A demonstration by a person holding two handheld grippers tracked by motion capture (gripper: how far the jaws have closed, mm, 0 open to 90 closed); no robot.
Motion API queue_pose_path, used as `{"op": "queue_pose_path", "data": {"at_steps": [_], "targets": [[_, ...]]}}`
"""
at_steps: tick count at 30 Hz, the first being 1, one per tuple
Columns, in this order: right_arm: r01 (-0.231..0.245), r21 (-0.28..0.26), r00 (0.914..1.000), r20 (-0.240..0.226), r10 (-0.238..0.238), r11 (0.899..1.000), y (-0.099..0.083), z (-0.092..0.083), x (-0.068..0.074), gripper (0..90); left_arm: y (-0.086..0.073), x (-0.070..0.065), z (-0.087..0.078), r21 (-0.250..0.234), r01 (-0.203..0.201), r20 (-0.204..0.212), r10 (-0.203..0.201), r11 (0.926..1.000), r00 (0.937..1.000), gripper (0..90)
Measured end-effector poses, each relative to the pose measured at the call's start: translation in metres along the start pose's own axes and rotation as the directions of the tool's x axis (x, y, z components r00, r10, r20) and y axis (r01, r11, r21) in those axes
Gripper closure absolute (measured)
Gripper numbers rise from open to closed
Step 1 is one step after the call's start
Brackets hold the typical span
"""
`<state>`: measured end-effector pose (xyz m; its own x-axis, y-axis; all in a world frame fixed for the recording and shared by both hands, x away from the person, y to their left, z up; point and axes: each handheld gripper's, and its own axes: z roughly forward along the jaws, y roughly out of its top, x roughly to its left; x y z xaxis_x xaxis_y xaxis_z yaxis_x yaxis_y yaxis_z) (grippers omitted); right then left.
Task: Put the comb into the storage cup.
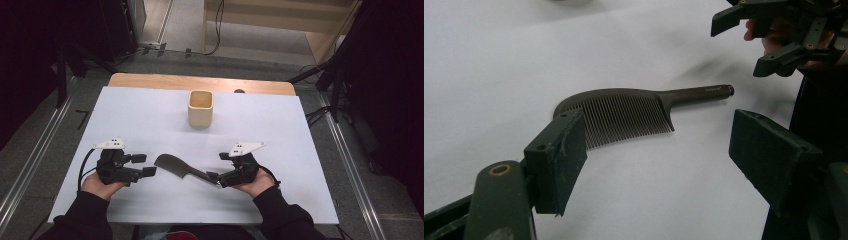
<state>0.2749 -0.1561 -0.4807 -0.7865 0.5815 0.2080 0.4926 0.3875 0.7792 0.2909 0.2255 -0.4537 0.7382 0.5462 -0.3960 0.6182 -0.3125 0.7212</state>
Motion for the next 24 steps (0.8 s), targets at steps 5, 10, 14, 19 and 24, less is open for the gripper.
{"op": "queue_pose_path", "data": {"at_steps": [5,10,14,19,24], "targets": [[0.024,-0.003,0.9996,0.013,-0.024,1.000,-0.006,0.002,0.000,19.5,0.000,0.000,0.000,-0.002,0.000,0.000,0.000,1.0000,1.0000,23.7],[0.017,0.012,0.9998,0.007,-0.017,1.000,-0.011,0.007,0.002,20.0,0.000,0.000,0.000,0.002,0.001,0.000,-0.001,1.0000,1.0000,23.7],[0.029,0.030,0.9996,0.001,-0.029,0.999,-0.013,0.011,0.004,20.2,0.000,0.000,0.000,0.003,0.001,0.000,-0.001,1.0000,1.0000,23.7],[0.039,0.049,0.9992,-0.001,-0.039,0.998,-0.017,0.015,0.006,22.3,0.000,0.001,0.001,0.007,0.000,0.001,0.000,1.0000,1.0000,23.7],[0.054,0.070,0.9985,-0.005,-0.054,0.996,-0.021,0.021,0.008,23.0,0.000,0.001,0.001,0.011,-0.002,0.001,0.002,0.9999,1.0000,23.7]]}}
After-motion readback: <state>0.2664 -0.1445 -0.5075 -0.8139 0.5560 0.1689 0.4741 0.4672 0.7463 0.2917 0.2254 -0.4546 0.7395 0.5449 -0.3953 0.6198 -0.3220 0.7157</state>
